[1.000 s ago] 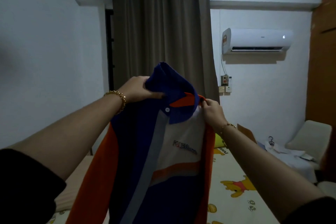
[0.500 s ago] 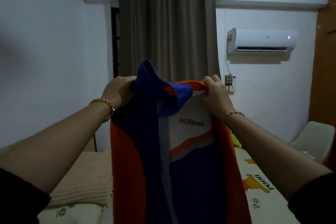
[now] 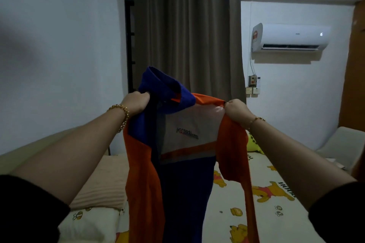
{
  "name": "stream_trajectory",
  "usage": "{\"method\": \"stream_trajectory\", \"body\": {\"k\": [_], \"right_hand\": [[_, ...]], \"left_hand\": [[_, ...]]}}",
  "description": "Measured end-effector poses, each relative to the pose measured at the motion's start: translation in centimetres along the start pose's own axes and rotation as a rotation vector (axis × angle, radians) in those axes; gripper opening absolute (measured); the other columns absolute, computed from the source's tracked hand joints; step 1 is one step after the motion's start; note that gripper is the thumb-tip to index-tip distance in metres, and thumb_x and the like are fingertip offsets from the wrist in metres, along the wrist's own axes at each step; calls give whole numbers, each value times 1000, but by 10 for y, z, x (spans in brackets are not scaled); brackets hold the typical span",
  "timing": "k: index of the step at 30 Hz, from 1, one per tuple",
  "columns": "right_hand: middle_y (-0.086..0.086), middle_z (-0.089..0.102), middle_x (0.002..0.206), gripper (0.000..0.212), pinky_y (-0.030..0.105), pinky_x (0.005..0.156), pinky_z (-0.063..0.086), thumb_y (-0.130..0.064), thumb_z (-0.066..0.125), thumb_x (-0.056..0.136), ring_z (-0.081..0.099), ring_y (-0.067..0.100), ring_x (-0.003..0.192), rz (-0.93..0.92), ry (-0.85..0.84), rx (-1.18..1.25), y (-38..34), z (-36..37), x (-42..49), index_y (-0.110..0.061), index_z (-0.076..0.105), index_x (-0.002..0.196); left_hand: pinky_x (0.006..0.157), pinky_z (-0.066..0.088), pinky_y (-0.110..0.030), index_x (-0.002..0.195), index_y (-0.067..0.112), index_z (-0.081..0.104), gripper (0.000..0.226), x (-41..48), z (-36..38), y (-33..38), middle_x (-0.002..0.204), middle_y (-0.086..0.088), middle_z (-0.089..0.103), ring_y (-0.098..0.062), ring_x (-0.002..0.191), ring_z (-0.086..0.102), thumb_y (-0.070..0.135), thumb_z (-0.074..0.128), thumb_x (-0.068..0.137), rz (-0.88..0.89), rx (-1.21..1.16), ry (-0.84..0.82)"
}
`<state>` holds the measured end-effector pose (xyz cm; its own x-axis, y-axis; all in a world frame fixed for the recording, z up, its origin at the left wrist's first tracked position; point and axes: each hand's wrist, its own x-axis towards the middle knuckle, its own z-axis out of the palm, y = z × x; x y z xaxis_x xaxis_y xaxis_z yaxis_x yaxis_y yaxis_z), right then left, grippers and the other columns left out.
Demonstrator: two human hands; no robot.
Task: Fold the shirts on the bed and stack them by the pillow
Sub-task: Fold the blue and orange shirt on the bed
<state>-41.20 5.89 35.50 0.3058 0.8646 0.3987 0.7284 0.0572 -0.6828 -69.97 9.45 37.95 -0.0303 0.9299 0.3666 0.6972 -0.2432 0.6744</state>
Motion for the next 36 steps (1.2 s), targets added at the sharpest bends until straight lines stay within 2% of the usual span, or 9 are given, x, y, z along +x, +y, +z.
{"method": "stream_trajectory", "body": {"k": [5,8,11,14,20,24,27,32,36], "right_hand": [[5,52,53,35,23,42,48,-10,32,99,52,12,43,217,-298,796,-42,13,-18,-7,49,69],[11,61,78,32,26,57,56,-12,29,101,61,18,72,148,-437,1038,-69,22,-16,-4,54,83],[17,68,106,31,37,78,57,-18,35,101,65,25,102,57,-531,1144,-89,32,-16,1,55,114],[15,61,127,29,36,88,48,-19,37,100,57,22,117,-49,-551,1151,-104,40,-19,-6,53,121],[6,68,109,23,33,79,55,-8,48,96,65,18,100,-128,-423,817,-77,42,-31,-11,60,115],[7,63,87,16,26,62,53,-2,49,93,61,13,69,-107,-385,552,-26,48,-52,-11,61,95],[7,56,98,18,34,77,53,0,50,88,57,17,86,-76,-568,435,15,53,-65,-14,59,96],[6,53,90,30,38,81,51,-13,52,69,55,16,88,15,-717,728,43,60,-85,-12,57,98],[8,61,120,15,42,91,50,-20,57,92,56,25,114,-15,-704,288,55,80,-99,-23,61,106]], "left_hand": [[81,51,-35,102,5,54,34,-1,14,-15,93,-15,62,-27,85,60,31,31,97,-116,-359,-155],[74,49,-28,103,9,54,35,-14,17,-14,92,-9,63,-21,86,60,41,45,93,-91,-522,-470],[91,46,-43,120,14,50,83,-25,15,-3,107,-7,64,-26,103,59,64,71,58,10,-622,-666],[103,40,-52,138,21,36,108,-23,26,0,130,-7,54,-30,118,53,62,81,49,46,-519,-591],[82,50,-37,102,14,52,10,-13,51,-1,90,-10,62,-24,81,61,21,47,97,10,-469,-225],[98,46,-45,131,9,43,40,-9,58,6,117,-16,59,-31,106,59,24,51,94,-12,-506,-155],[98,46,-47,135,11,40,47,-4,60,15,122,-15,57,-30,108,58,28,51,93,-4,-522,-167],[100,44,-47,136,12,38,54,3,61,25,123,-14,57,-30,110,57,32,53,88,-8,-556,-146],[101,42,-47,134,11,39,46,0,60,30,119,-12,55,-30,110,55,29,49,92,-22,-582,-77]]}}
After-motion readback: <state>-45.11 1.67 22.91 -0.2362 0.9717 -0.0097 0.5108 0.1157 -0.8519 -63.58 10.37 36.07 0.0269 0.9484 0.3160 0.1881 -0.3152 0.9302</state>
